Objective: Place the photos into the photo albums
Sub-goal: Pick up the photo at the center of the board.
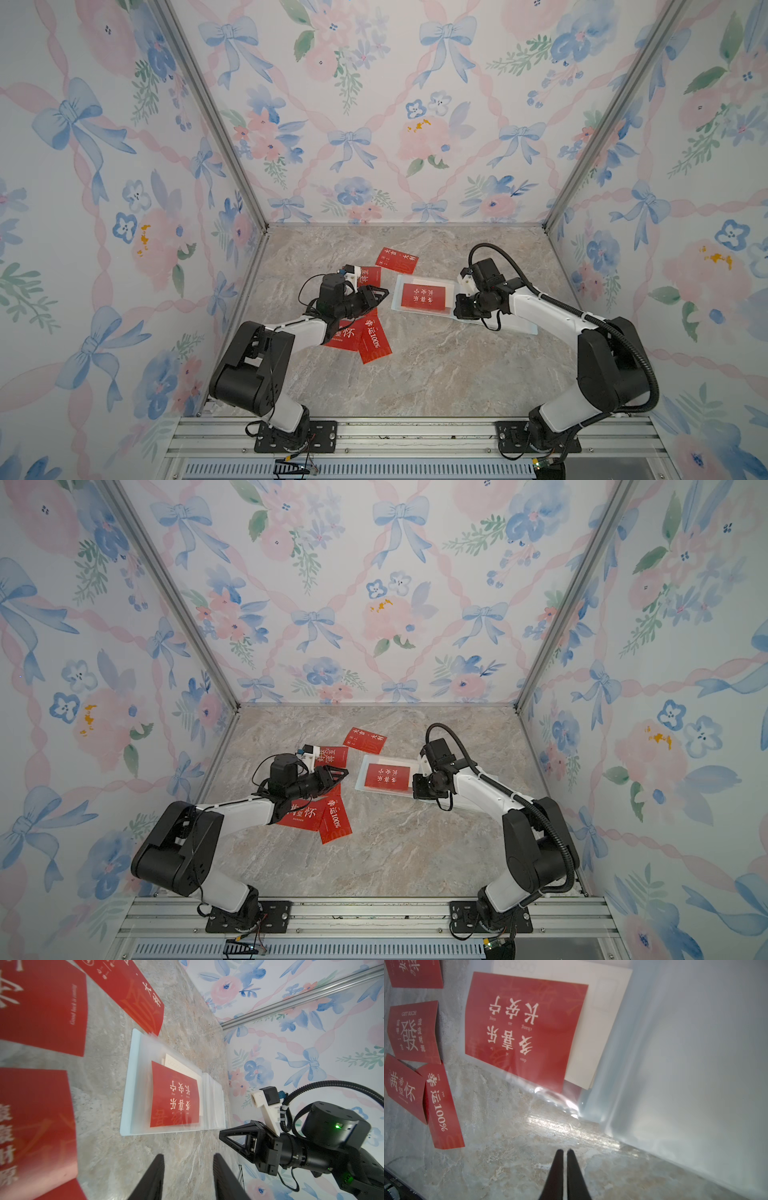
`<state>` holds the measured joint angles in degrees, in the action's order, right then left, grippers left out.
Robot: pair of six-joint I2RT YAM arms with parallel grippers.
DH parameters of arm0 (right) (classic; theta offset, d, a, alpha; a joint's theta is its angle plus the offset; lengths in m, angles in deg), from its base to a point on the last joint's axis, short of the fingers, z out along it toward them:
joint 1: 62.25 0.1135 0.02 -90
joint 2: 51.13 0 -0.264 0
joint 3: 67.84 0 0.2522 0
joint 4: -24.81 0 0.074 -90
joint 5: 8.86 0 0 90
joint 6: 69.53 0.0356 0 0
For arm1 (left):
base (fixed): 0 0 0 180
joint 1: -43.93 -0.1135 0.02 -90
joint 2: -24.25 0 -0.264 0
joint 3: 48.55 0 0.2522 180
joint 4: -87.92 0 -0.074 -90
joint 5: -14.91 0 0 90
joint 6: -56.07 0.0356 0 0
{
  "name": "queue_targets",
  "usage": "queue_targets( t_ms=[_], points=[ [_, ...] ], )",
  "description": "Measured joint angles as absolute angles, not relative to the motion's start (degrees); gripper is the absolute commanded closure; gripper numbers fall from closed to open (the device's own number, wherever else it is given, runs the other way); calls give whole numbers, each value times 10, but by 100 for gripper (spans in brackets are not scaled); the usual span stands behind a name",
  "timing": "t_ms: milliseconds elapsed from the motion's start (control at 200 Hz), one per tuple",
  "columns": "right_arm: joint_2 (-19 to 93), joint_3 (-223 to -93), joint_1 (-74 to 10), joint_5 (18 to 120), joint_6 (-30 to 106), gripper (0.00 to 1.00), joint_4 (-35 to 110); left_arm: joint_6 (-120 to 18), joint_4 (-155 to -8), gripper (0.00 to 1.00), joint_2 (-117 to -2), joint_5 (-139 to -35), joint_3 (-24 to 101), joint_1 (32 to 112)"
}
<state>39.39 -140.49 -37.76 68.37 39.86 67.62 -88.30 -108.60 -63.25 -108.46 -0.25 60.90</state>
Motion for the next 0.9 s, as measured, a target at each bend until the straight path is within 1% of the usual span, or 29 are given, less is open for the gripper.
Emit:
queue_targets(
  t_ms=[95,220,505,720,900],
  points=[
    [393,-1408,-350,683,404,91,674,-857,-1039,55,-613,-1071,-7,596],
    [402,-1428,-314,678,418,91,671,-818,-985,54,-587,-1059,-7,587],
    [488,-1513,-232,675,452,91,647,-773,-933,54,-540,-1062,-31,522],
    [534,-1562,-208,672,473,91,645,-735,-903,53,-515,-1072,-33,464],
    [568,-1591,-205,664,496,89,629,-709,-874,53,-520,-1077,-30,437]
  ],
)
